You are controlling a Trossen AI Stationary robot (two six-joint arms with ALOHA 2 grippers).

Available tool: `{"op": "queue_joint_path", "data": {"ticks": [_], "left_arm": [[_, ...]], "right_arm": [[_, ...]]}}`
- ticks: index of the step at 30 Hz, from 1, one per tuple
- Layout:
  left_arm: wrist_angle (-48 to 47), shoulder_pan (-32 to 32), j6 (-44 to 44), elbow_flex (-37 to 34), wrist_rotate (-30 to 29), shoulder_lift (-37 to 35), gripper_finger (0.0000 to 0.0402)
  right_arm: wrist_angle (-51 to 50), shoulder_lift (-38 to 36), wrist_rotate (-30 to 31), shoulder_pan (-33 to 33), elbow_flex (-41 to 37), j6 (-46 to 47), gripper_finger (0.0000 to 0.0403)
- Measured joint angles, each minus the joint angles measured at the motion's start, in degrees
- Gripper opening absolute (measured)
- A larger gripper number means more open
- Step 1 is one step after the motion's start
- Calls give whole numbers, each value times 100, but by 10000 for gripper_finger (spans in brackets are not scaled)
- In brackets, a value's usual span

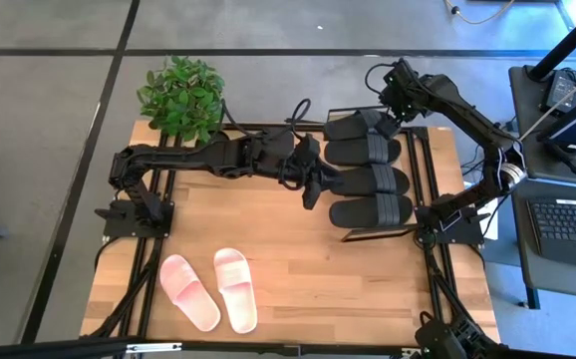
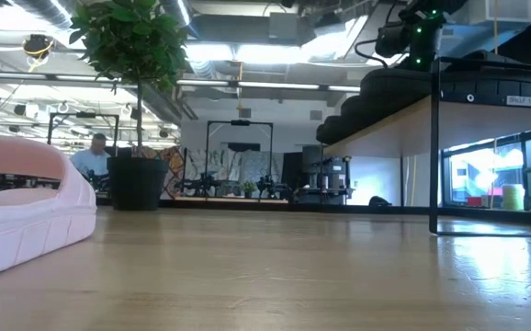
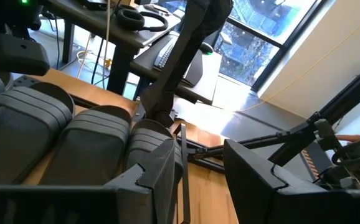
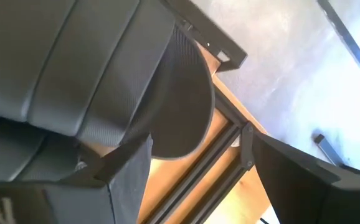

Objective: Pick and place slides into the shelf
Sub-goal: Put the black slide on the shelf, then put the pink slide under the shelf

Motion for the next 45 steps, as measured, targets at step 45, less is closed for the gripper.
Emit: {"op": "queue_joint_path", "data": {"ticks": [45], "left_arm": [[-161, -50, -15, -1, 33, 8, 128]], "right_arm": [[-290, -851, -101, 0, -7, -14, 275]]}}
